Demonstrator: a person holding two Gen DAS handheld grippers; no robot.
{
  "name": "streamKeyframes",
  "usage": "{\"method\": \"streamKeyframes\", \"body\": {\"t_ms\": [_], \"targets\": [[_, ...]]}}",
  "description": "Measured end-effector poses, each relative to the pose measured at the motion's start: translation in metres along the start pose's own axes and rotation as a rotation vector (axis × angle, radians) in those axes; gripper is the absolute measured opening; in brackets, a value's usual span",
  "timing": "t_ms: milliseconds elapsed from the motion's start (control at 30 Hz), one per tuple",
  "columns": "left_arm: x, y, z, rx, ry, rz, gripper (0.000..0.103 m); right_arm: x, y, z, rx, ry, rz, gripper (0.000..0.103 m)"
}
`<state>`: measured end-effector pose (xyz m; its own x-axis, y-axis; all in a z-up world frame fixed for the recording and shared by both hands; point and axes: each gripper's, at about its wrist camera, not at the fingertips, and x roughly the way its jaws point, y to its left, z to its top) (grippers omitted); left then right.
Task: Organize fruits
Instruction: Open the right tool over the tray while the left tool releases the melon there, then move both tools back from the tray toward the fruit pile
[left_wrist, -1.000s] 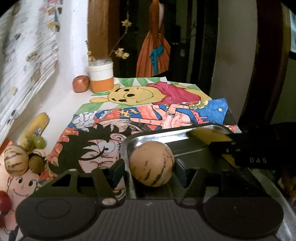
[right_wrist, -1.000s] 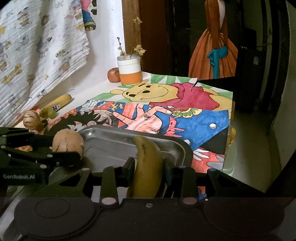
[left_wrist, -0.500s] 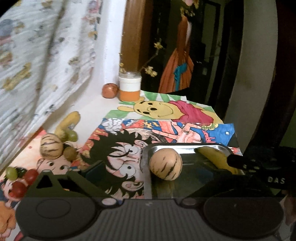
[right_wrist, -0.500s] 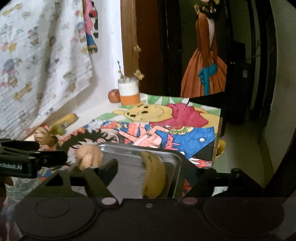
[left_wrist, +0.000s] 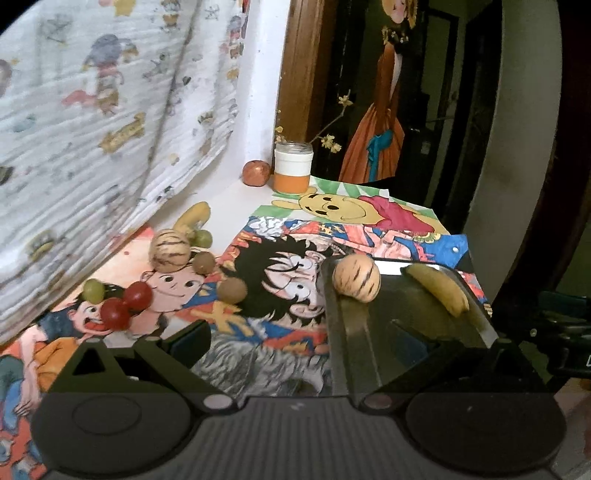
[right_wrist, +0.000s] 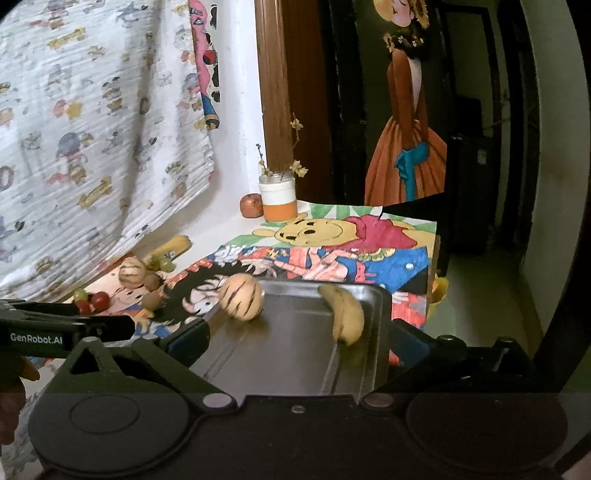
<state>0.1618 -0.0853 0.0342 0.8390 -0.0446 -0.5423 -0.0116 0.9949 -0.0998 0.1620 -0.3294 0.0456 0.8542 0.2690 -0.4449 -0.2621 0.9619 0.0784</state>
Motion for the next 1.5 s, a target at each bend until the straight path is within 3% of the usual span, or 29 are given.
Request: {"method": "streamKeyframes", "body": {"t_ms": [300, 567, 1067, 1233, 1500], "targets": [[-0.038, 0.017, -0.026, 0.040, -0.003, -0.039, 0.103, -0.042, 0.038, -0.026, -0.011, 0.045, -0.028, 0.102], [-0.053, 0.038, -0.044, 0.032, 0.057, -0.036, 0.103, -0.066, 0.063, -0.047, 0.012, 0.079, -0.077, 0.102], [-0.059, 0.089, -0.060, -0.054, 0.114, -0.015, 0.103, -0.067, 0.108, -0.075, 0.005, 0.202, -0.048, 0.103], [-0.059, 0.109, -0.058, -0.073, 0.098, 0.023, 0.103, -0.072, 0.124, -0.062, -0.045, 0.174, -0.026, 0.103], [-0.055, 0.145, -0.030, -0.050, 0.017, 0.108, 0.103, -0.059, 0.142, 0.005, -0.044, 0.053, 0.118, 0.103]]}}
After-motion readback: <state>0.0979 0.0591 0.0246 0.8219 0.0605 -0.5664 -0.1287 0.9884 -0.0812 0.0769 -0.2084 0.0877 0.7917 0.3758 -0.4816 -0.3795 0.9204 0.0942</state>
